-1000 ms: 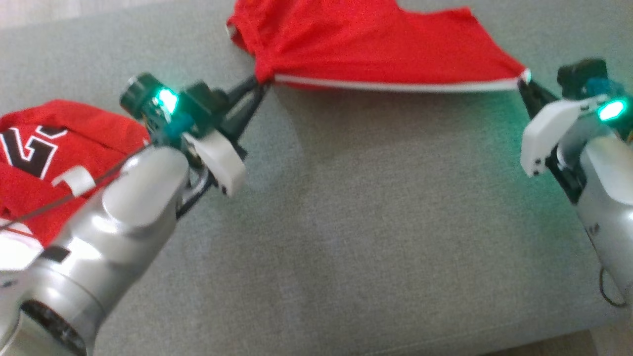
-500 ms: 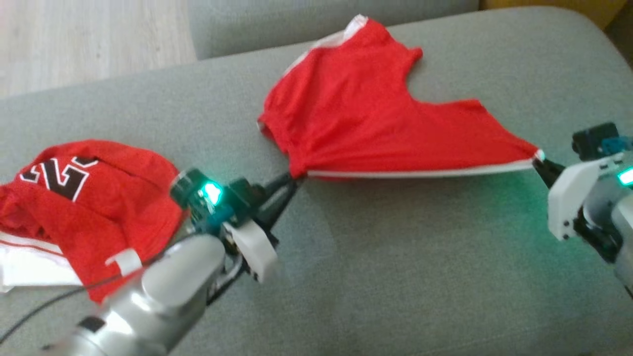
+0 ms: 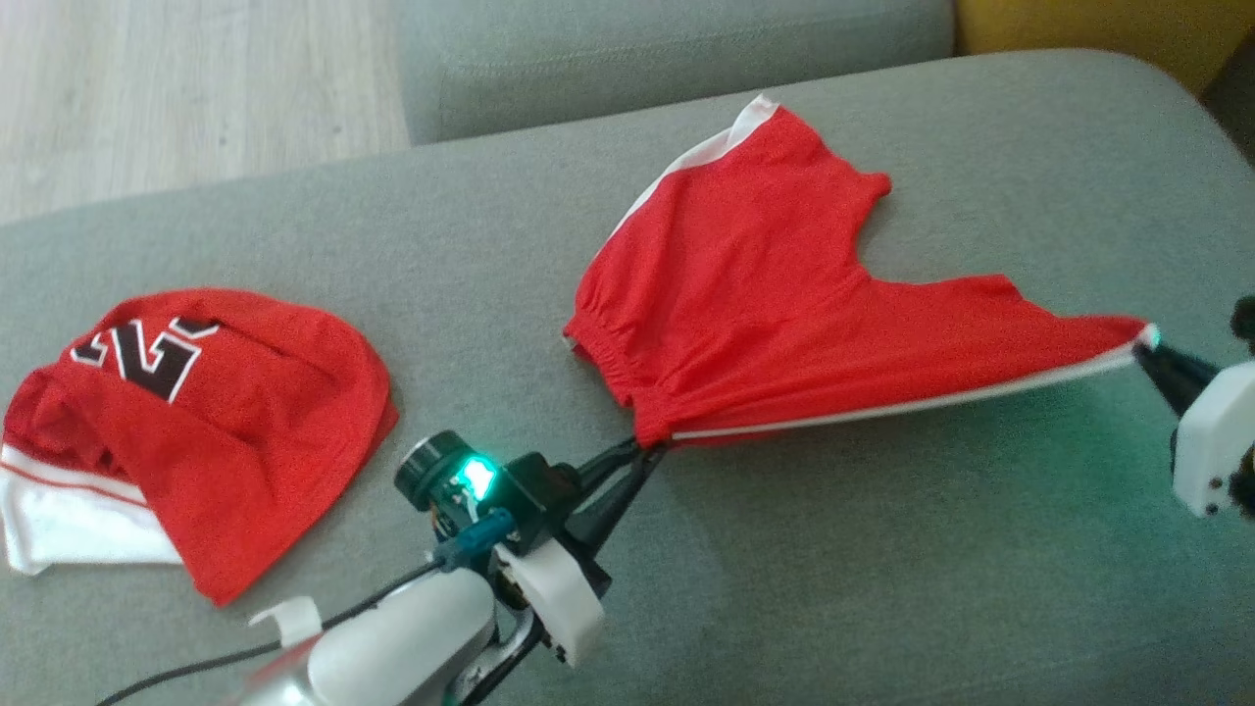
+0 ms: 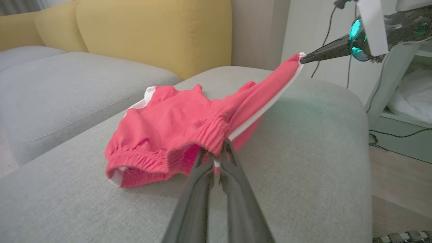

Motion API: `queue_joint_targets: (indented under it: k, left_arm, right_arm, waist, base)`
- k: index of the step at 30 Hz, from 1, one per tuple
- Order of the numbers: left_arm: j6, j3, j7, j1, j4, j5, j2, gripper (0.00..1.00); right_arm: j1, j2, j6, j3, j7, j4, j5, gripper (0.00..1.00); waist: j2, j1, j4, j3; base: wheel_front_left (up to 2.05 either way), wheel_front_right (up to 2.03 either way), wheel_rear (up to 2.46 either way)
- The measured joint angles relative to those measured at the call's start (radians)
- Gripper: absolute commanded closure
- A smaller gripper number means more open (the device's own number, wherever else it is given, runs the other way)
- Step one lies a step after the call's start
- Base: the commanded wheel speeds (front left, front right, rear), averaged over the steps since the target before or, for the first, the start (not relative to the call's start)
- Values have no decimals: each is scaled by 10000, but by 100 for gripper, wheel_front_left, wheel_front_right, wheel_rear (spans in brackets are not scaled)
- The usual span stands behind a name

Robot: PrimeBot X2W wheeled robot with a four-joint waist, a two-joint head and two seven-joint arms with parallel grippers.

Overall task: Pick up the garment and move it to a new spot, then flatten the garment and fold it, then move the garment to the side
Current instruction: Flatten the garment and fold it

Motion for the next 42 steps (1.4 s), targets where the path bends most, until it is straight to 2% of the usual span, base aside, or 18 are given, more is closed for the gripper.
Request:
queue_joint_targets:
  k: [3, 9, 18, 23, 28, 42]
  left_arm:
    - [180, 58, 98, -15, -372, 0, 267, 100]
    - [460, 445, 155, -438, -761, 0, 474, 100]
    - [573, 984, 180, -1646, -596, -13, 403, 100]
    - [508, 1152, 167, -2328, -215, -13, 221, 100]
    - [454, 1221, 56, -2821, 125, 27, -244, 100]
    - [194, 1279, -318, -3843, 1306, 176, -991, 100]
  right_arm:
    - [76, 61, 2, -696, -123, -458, -334, 100]
    - [-49, 706, 2, -2169, -280, -1122, -1682, 100]
    - [-1852, 1672, 2, -3365, -196, -1252, -3237, 100]
    - [-3113, 1948, 2, -3319, -44, -644, -3762, 100]
    - [-4327, 1983, 2, -3187, -125, 123, -4261, 100]
    - [-6330, 2148, 2, -2472, -905, 2456, -4688, 100]
  waist:
    - [0, 0, 63, 267]
    - [0, 1, 233, 984]
    - [0, 2, 820, 2185]
    - [-1, 2, 1285, 2836]
    - [-1, 0, 1770, 3432]
    - [-1, 0, 2612, 4713]
  base:
    - [0, 0, 0]
    - [0, 0, 0]
    - [0, 0, 0]
    - [0, 0, 0]
    - [0, 0, 0]
    - [0, 0, 0]
